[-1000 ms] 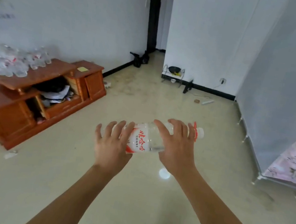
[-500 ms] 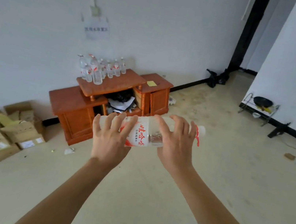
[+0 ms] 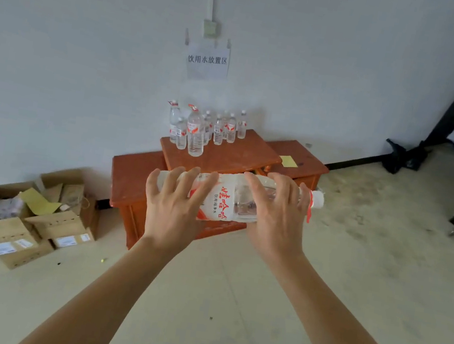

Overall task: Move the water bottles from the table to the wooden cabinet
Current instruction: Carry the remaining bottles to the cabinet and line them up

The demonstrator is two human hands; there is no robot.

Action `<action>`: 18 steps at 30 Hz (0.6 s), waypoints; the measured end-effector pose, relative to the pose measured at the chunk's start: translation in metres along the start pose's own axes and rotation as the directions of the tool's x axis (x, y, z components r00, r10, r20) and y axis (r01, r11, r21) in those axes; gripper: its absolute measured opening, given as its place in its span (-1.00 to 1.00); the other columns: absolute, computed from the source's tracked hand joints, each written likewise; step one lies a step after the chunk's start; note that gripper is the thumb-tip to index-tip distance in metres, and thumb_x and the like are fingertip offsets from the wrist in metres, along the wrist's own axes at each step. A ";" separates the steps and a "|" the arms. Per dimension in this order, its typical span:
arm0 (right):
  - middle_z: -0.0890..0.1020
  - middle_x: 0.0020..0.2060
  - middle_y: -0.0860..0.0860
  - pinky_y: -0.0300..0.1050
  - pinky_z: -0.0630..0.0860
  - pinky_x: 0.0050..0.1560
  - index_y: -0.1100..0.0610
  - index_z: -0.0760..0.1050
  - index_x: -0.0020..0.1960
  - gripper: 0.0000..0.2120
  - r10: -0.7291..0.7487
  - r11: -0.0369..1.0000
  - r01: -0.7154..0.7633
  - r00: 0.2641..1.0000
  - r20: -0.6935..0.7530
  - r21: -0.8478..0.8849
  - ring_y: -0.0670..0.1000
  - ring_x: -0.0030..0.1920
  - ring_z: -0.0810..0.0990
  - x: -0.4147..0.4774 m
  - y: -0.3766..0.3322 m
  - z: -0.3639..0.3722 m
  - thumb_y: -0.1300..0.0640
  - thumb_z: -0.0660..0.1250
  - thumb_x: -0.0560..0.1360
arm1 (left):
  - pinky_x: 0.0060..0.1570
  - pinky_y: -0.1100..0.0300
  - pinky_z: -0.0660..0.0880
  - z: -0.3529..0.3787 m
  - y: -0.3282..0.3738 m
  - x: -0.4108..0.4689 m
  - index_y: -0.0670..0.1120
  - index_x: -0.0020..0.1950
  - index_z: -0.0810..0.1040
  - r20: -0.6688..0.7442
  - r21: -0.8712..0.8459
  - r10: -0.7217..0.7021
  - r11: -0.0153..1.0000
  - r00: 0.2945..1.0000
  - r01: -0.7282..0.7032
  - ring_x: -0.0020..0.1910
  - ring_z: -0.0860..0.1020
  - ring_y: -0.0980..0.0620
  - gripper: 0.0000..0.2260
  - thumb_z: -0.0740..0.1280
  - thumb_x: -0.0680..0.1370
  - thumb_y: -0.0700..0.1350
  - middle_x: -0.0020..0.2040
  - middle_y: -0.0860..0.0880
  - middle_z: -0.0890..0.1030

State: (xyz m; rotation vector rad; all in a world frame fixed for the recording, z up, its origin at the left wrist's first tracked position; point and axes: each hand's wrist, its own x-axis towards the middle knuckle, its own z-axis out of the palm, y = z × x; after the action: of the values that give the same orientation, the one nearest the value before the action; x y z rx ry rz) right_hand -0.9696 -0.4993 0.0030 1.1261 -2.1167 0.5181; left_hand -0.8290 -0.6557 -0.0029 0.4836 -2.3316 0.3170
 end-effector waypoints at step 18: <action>0.44 0.27 0.18 0.40 0.28 0.40 -0.09 0.32 0.45 0.00 0.016 0.999 -0.017 1.000 0.025 0.038 0.23 0.29 0.43 0.307 0.165 0.317 0.25 0.65 0.10 | 0.27 -0.31 0.26 0.323 -0.081 0.319 0.03 0.42 0.40 -0.069 0.079 -0.004 0.997 0.998 0.009 0.26 0.50 -0.23 -0.29 0.56 0.32 0.01 0.28 -0.10 0.57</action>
State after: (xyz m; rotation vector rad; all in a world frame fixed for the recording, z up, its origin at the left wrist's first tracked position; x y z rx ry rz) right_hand -1.3493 -0.7779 -0.0008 1.1425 -2.1478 0.5575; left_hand -1.2042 -0.9250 -0.0013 0.5113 -2.2571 0.4183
